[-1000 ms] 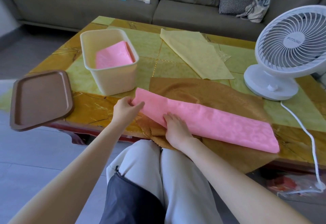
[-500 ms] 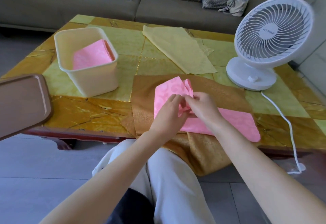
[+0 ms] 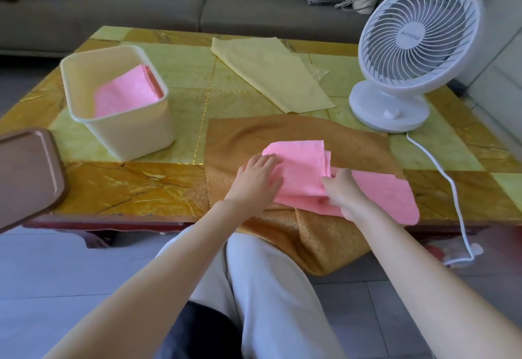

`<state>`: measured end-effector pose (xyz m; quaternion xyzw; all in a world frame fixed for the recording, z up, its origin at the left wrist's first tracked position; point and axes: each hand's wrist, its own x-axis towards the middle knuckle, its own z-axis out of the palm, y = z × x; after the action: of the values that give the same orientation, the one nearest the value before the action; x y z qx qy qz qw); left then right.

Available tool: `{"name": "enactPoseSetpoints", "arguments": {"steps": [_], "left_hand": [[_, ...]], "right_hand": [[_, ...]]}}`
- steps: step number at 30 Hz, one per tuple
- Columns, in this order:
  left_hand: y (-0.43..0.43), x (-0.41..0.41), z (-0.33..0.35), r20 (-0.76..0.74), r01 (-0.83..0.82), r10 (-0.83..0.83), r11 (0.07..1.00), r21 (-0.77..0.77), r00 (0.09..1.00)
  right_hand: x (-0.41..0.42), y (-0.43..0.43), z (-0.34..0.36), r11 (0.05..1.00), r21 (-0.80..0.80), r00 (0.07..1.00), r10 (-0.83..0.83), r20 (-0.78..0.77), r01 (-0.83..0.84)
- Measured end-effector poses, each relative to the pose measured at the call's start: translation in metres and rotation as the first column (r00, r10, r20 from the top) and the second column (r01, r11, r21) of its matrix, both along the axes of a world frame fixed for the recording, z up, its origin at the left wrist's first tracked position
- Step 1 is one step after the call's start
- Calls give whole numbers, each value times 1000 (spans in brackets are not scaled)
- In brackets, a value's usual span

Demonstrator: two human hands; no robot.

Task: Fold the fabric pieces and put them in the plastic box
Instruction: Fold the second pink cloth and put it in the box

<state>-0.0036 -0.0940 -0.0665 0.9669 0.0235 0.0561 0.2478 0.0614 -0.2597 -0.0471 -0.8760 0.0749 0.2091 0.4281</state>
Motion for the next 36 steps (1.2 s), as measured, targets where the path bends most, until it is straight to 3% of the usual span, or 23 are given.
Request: {"name": "enactPoseSetpoints", "arguments": {"steps": [4,7,10,12,14,19,22,26,30,33,36], "left_hand": [[-3,13,-6,-132,41,-40,999,6,990],[-6,19,-10,-147,-96,66,973,-210,987],[-5,24,-8,-230,-328,245,816,-476,942],[-3,27,-7,-308,-445,324,713,-542,894],[-1,29,-6,-350,-487,344,693,-531,872],[-5,33,-11,-354,-491,353,736,-466,866],[-8,34,-10,-392,-474,325,792,-384,860],[-9,34,-5,-265,-381,297,847,-370,917],[11,24,3,-112,-348,330,894,-283,937],[40,11,2,-143,-424,404,892,-157,903],[57,-2,-2,-221,-513,489,856,-63,844]], "right_hand": [[-4,-12,-13,998,-27,997,-57,-43,55],[-1,-21,-16,995,-31,993,-92,-78,90],[3,-22,-13,998,31,992,-45,-114,48],[5,-21,-14,999,34,995,-5,-104,9],[5,-21,-18,1000,-8,998,-1,-60,0],[1,-25,-19,1000,13,999,16,32,-17],[3,-27,-25,997,-72,991,50,121,-41],[1,-27,-30,986,-159,967,82,242,-44],[-3,-16,-32,988,-48,955,154,254,-146],[-8,-4,-31,964,-47,914,265,306,-263],[-6,-4,-27,924,-165,860,381,339,-344]]}}
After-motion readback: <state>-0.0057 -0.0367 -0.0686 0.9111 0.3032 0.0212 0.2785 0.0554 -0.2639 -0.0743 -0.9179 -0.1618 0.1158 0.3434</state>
